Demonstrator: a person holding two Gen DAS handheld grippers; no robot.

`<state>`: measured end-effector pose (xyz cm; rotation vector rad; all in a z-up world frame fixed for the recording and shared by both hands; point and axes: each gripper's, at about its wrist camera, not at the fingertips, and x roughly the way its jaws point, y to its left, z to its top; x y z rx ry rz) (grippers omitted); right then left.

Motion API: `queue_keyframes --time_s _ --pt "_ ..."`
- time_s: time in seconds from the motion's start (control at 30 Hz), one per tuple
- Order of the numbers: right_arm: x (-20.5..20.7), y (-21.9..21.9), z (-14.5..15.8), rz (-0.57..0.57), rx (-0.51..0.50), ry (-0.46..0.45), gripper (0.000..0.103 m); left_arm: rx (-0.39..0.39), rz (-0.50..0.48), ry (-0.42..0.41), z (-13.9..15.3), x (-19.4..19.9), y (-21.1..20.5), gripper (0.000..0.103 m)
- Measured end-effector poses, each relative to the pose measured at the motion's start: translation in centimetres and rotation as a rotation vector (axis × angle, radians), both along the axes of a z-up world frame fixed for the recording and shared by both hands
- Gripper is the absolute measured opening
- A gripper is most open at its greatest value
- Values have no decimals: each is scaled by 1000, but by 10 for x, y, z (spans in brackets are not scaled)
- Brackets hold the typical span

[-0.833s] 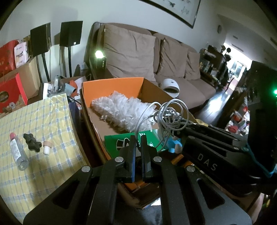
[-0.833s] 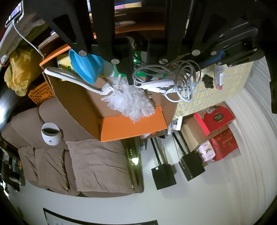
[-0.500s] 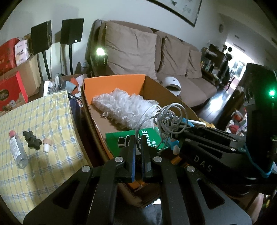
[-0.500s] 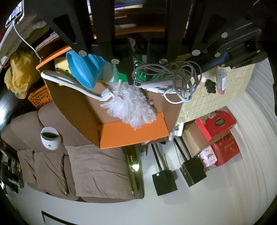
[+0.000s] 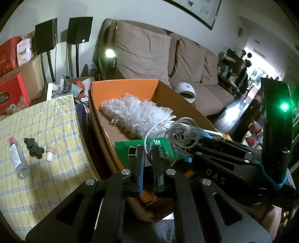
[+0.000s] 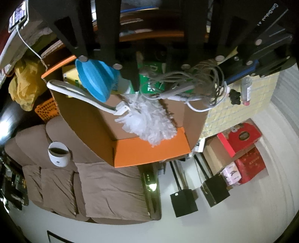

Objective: Organize objects
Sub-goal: 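Lower the earphones into the box and open the right gripper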

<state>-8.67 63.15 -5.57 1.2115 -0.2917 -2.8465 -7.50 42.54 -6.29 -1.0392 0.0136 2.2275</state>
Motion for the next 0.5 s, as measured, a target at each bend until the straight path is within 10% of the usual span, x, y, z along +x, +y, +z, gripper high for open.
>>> queue_keyframes --time_s 0.13,0.3,0.5 --pt "-1 3 1 -32 34 0 50 3 5 -13 0 0 -1 16" --pt "-1 10 2 -58 30 2 50 16 27 -23 4 -4 -6 41" --pt "-1 9 3 -66 67 -11 50 77 100 -18 11 -12 -27 42"
